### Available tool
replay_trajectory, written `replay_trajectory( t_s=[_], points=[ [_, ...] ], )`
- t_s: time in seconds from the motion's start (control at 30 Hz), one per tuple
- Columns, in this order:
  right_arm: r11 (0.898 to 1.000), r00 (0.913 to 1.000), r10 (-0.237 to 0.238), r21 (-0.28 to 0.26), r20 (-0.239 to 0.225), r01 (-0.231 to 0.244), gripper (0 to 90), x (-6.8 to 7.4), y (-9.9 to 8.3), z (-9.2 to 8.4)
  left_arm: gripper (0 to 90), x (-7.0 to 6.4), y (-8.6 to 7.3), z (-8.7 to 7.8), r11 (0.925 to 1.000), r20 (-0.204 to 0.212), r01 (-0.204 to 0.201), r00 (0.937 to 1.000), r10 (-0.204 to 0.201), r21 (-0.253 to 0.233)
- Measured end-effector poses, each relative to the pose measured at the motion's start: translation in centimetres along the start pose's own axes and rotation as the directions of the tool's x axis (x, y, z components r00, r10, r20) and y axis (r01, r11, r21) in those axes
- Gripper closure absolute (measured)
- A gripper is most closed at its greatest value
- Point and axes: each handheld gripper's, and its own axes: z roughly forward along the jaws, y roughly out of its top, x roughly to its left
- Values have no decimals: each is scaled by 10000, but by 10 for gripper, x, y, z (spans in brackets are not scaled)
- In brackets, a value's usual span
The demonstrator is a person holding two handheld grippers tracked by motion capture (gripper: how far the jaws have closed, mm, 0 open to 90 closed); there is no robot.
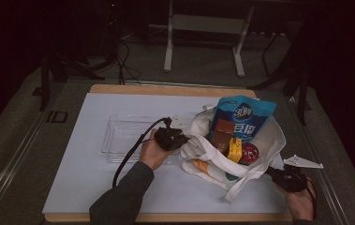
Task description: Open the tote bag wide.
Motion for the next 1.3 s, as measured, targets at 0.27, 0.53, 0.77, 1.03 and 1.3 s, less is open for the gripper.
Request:
replay_trajectory(
  t_s=[0.27, 0.53, 0.77, 1.03, 1.3],
  points=[
    [9999, 9999, 101, 130, -1, -101, 900, -1, -1, 6, 868, 0, -1, 9, 9986, -166, -17, 9999, 26, 524],
    [9988, 9996, 211, 434, 212, -220, 900, 0, -3, 15, 847, 1, -1, 7, 9989, -80, 109, 9999, -106, 453],
    [10000, 9996, -14, -40, 271, 16, 796, -1, -1, -12, 729, 3, -5, -8, 10000, 184, -8, 9998, 10, -78],
    [9924, 9990, 449, -1148, -4, -447, 683, -8, 8, -41, 645, 0, -7, -30, 9983, 247, -166, 9995, 180, -556],
    [9849, 9919, 846, -1429, -947, -976, 547, -21, 22, -37, 602, 5, -7, -47, 9946, 125, -177, 9997, 191, -1027]
  ],
)
